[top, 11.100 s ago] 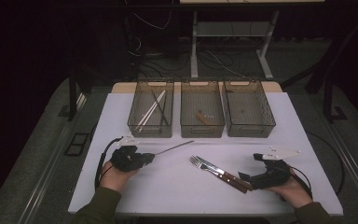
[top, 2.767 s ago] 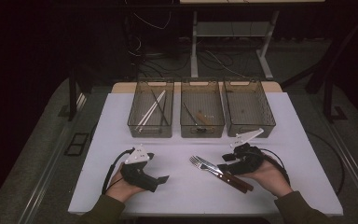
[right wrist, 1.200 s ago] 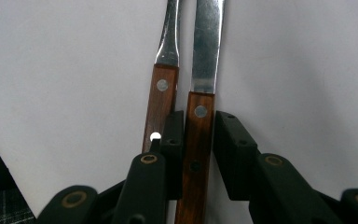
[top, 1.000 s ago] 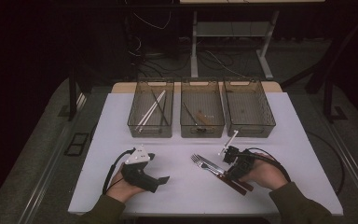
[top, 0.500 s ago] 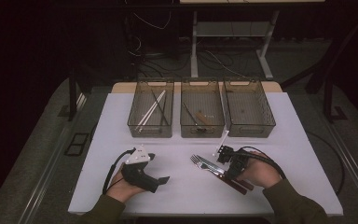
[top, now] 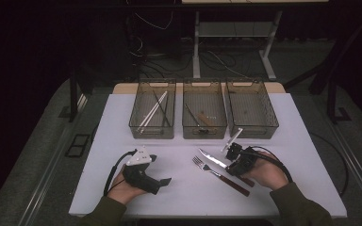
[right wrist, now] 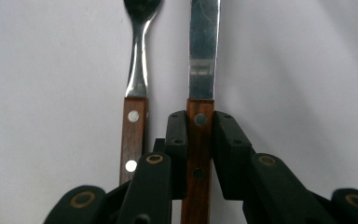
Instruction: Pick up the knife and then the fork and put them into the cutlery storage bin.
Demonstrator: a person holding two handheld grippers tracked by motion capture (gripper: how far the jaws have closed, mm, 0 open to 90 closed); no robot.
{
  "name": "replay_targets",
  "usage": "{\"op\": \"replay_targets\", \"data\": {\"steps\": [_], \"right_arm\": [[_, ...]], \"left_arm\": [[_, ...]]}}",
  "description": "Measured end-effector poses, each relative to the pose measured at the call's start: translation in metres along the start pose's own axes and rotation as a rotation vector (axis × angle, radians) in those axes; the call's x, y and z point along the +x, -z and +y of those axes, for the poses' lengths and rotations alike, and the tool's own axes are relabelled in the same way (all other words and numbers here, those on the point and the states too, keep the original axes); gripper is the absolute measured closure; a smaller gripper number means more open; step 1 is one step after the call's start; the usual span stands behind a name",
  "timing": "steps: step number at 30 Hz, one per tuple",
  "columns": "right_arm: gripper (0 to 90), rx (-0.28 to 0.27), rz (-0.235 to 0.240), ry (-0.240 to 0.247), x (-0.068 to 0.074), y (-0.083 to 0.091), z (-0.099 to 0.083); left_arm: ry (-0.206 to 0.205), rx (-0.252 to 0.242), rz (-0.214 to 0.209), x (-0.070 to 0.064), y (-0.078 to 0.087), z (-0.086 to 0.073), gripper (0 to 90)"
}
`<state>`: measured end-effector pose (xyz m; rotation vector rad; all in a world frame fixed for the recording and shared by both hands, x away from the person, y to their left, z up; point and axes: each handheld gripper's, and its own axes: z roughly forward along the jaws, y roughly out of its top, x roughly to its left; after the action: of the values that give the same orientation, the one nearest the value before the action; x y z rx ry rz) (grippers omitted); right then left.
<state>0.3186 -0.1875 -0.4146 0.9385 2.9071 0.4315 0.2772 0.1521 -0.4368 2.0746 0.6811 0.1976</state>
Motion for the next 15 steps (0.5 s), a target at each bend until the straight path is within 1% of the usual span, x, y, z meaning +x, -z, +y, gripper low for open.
{"op": "replay_targets", "data": {"steps": [3, 4, 6, 7, 8, 9, 10, 15], "right_arm": [[77.3, -0.062, 0.012, 0.003, -0.005, 0.004, -0.003], [77.3, -0.078, 0.008, -0.003, -0.007, 0.004, -0.004], [77.3, -0.113, 0.024, -0.018, -0.01, 0.005, -0.006], [77.2, -0.13, 0.023, -0.015, -0.012, 0.006, -0.007], [77.3, -0.151, 0.044, -0.033, -0.012, 0.007, -0.008], [77.3, -0.166, 0.042, -0.039, -0.014, 0.007, -0.009], [77.3, -0.182, 0.05, -0.044, -0.015, 0.008, -0.01], [77.3, -0.259, 0.064, -0.057, -0.022, 0.01, -0.016]], "left_arm": [[-0.001, -0.001, 0.0, 0.0, 0.0, 0.0, 0.0], [0.0, -0.003, 0.0, 0.0, 0.0, 0.0, 0.0], [-0.002, -0.003, -0.001, 0.0, 0.0, 0.0, 0.0], [-0.003, -0.003, -0.001, 0.0, 0.001, 0.0, 0.0], [-0.002, -0.003, -0.002, 0.0, 0.001, 0.0, 0.0], [-0.002, -0.004, -0.002, 0.0, 0.001, 0.0, 0.0], [-0.002, -0.004, -0.002, 0.0, 0.001, 0.0, 0.0], [0.004, -0.013, -0.005, 0.001, 0.001, 0.0, 0.0]]}}
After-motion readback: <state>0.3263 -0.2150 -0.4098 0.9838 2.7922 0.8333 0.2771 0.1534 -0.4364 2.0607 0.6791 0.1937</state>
